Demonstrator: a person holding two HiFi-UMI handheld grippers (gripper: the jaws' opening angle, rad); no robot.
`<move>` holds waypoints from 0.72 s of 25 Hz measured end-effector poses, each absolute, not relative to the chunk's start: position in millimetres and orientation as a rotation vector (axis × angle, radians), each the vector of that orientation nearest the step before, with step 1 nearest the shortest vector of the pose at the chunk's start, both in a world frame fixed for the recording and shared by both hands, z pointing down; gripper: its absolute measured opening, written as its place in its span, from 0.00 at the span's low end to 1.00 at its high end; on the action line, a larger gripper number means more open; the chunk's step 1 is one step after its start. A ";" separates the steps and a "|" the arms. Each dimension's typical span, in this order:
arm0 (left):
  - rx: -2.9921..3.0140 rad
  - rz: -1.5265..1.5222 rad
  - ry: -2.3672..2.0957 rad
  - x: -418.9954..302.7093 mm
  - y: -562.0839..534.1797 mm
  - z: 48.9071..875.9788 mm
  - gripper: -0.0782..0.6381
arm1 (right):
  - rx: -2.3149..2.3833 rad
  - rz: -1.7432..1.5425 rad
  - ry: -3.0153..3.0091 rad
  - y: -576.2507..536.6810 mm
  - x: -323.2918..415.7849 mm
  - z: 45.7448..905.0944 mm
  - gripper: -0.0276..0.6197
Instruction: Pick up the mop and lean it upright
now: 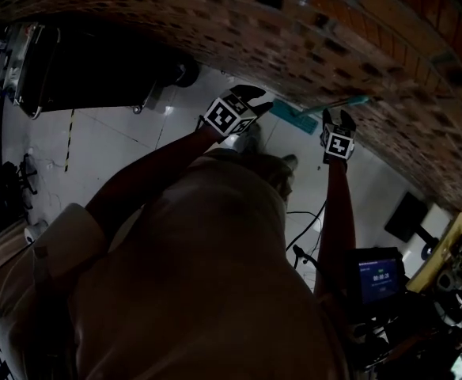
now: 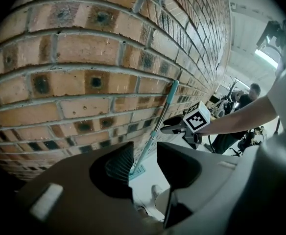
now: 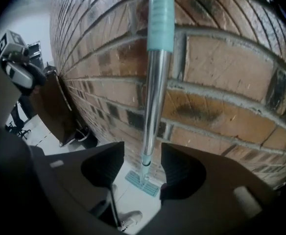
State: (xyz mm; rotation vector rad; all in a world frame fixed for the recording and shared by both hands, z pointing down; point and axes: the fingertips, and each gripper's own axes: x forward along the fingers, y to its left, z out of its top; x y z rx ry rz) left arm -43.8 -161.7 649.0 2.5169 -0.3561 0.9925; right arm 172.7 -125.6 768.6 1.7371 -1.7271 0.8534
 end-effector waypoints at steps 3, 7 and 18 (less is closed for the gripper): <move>2.526 0.948 -0.353 -43.8 -171.1 640.9 0.34 | 1.788 0.822 -1.735 -126.8 179.4 744.3 0.41; 2.546 0.883 -0.352 -38.3 -185.6 627.7 0.34 | 1.875 0.761 -1.768 -131.9 188.0 699.8 0.41; 2.613 0.621 -0.429 -35.5 -229.8 547.7 0.33 | 2.120 0.479 -1.847 -133.5 203.0 529.3 0.37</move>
